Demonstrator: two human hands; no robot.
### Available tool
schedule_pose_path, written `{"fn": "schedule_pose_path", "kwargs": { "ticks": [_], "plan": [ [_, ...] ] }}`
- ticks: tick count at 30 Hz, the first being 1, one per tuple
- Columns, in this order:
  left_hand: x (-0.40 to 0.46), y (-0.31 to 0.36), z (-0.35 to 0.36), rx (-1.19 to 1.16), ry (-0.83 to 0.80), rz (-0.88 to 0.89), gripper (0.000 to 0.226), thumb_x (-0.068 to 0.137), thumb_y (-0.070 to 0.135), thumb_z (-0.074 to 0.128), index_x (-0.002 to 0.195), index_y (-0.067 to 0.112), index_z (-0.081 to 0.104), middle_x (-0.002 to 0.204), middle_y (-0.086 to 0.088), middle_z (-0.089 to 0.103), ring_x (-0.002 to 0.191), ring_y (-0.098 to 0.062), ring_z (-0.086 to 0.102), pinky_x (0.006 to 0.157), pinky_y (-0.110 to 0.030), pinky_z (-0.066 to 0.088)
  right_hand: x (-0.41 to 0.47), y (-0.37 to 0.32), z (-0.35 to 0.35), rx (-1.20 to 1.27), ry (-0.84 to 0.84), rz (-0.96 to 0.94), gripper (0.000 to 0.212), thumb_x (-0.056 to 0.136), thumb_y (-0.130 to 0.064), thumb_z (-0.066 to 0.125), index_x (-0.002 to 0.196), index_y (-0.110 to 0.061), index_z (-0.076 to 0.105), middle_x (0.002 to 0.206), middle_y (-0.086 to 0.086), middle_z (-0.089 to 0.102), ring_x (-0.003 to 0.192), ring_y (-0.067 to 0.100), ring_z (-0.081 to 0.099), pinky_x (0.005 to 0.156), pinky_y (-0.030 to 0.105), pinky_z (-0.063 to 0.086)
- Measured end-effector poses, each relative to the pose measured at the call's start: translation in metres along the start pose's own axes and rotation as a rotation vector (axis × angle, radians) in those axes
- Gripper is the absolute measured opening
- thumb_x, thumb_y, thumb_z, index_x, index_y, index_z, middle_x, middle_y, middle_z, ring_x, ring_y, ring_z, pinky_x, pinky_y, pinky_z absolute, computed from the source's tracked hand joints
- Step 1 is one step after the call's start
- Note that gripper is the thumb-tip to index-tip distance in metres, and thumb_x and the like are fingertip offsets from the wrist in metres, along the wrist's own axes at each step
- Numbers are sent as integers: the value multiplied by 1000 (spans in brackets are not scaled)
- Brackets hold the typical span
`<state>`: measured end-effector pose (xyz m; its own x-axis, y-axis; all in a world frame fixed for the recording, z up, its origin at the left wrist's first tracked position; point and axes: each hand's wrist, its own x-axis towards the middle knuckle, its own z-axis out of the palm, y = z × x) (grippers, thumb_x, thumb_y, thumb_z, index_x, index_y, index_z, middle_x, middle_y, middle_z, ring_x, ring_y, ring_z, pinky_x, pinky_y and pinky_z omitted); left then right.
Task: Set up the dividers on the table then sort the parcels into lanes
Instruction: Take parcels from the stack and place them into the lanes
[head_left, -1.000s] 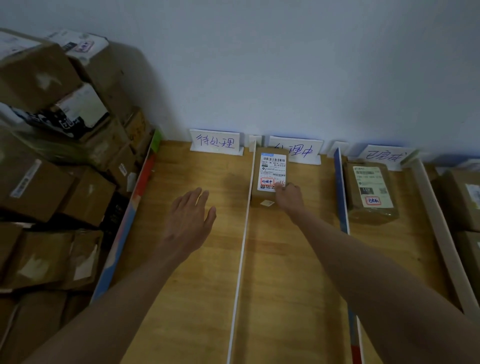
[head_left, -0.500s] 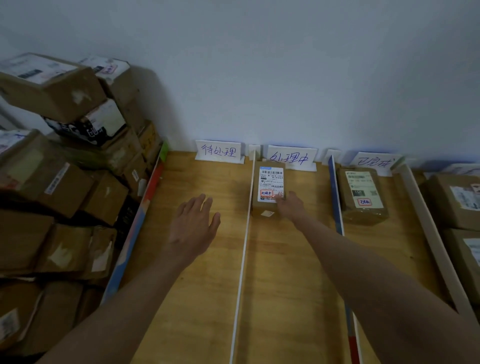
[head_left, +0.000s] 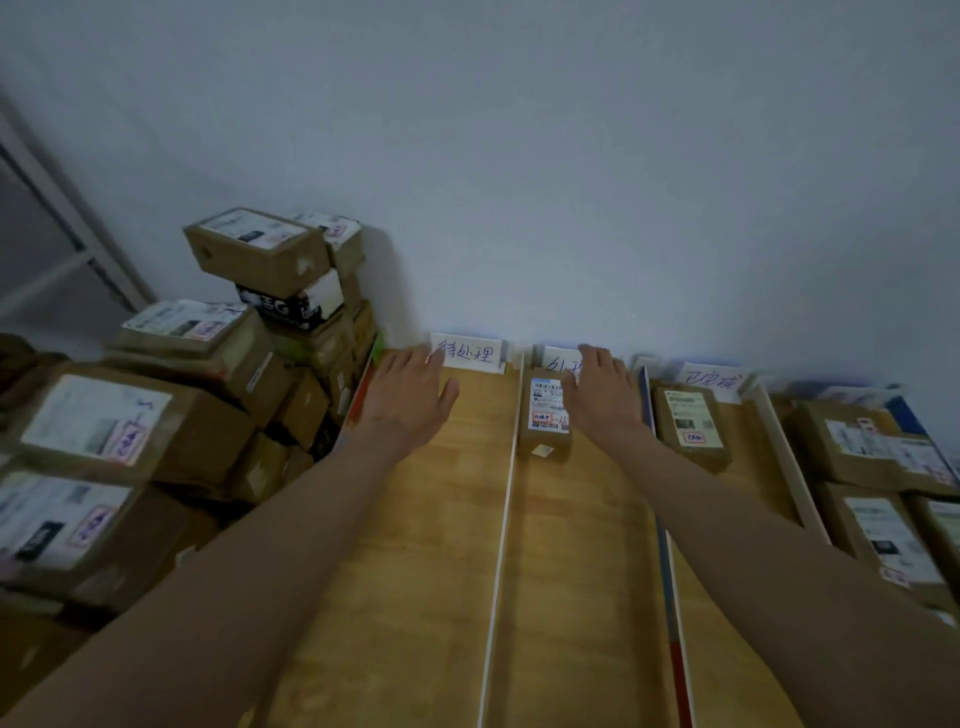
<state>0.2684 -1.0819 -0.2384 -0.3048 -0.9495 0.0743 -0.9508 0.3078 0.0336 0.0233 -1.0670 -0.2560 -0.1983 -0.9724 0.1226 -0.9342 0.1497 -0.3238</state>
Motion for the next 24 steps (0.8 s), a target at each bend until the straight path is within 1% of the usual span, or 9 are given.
{"fn": "schedule_pose_path", "kwargs": {
  "ticks": [2,6,10,14,16,20,24],
  "plan": [
    [-11,-11,-18,3,23,-3,52,102,44,28,144,16,39,150,-6,40,138,-24,36,115,-39,25,-10,-19,-15,-8,20,-30,46,102,-28,39,144,-9,37,146,11,42,134,30,40,111,42,31],
    [-34,-35,-50,8,34,-11,52,104,41,28,146,12,36,153,-7,36,141,-25,32,116,-40,21,-32,-59,-33,-30,31,-56,48,102,-30,38,145,-9,35,148,12,40,135,30,39,112,42,29],
    [-59,-64,-70,12,41,24,49,103,42,28,140,12,42,147,-7,42,135,-26,39,114,-41,29,-58,-106,-41,-23,19,-60,51,102,-36,35,146,-9,35,147,13,42,133,33,41,110,45,31],
    [-84,-95,-86,19,42,67,51,102,43,28,140,12,44,147,-8,43,135,-26,40,114,-41,28,-83,-159,-42,-8,17,-48,52,103,-37,34,147,-9,35,147,14,43,132,33,41,109,45,31],
    [-95,-114,-96,30,68,71,51,102,43,28,138,12,46,144,-9,45,132,-26,42,112,-41,29,-93,-185,-39,-9,30,-56,51,103,-36,35,146,-9,36,145,14,44,131,33,43,107,45,32],
    [-112,-160,-111,38,109,46,51,102,42,29,139,12,45,143,-9,47,131,-28,44,111,-42,30,-107,-230,-33,-1,47,-86,50,103,-36,36,145,-9,38,144,15,45,129,34,44,105,45,34],
    [-121,-205,-117,8,128,0,48,101,41,31,135,12,50,142,-10,49,130,-29,46,110,-43,31,-110,-269,-26,0,37,-115,49,103,-35,35,144,-8,39,141,16,47,127,35,45,104,45,36]
  ]
}}
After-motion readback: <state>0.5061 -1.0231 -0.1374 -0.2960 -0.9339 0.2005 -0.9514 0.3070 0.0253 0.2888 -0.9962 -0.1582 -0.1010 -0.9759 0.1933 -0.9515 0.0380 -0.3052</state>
